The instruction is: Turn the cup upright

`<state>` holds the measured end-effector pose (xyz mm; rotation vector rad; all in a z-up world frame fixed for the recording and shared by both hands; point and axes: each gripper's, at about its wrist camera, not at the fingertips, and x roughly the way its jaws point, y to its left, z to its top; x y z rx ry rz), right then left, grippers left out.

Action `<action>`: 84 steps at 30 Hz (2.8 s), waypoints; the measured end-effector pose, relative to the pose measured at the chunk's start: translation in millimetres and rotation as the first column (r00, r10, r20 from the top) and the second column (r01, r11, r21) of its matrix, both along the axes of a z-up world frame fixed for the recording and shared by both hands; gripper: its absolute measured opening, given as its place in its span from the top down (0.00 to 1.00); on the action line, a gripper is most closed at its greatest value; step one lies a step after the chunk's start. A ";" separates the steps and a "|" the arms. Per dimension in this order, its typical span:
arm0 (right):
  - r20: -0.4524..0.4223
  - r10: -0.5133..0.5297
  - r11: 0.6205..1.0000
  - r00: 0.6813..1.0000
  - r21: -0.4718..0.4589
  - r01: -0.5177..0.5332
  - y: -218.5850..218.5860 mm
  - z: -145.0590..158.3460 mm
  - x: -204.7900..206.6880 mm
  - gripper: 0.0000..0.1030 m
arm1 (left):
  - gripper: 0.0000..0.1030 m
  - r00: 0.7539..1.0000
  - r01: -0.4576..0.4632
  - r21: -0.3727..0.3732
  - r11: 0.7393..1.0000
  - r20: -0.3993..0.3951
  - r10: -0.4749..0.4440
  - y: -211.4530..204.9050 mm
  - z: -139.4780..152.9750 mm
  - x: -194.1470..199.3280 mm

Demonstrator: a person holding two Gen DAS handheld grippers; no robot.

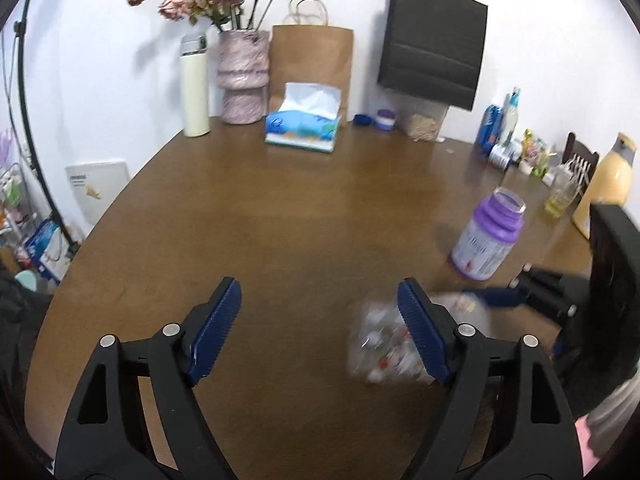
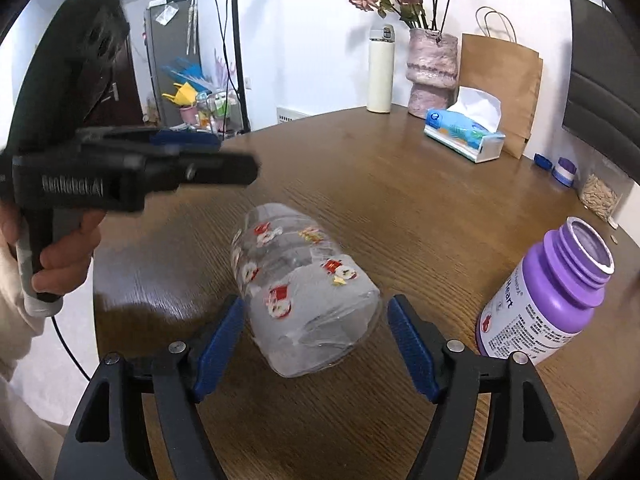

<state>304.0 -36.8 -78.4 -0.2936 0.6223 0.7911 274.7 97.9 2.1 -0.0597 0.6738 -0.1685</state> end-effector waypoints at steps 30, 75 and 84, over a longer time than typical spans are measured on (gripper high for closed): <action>-0.003 -0.244 0.969 0.970 0.047 0.244 -67.4 3.6 -11.0 0.23 | 0.44 0.945 0.226 0.111 0.968 -0.266 -0.190 -67.7 -35.6 39.4; 0.162 -0.069 0.984 0.984 0.173 0.041 -14.8 90.0 103.8 0.33 | 0.44 0.930 0.193 0.031 0.981 0.312 -0.193 -75.3 9.1 89.4; 0.240 -0.039 0.988 0.970 0.157 0.001 -19.8 107.9 111.7 0.31 | 0.44 0.920 0.170 0.037 0.985 0.353 -0.172 -83.1 19.1 101.7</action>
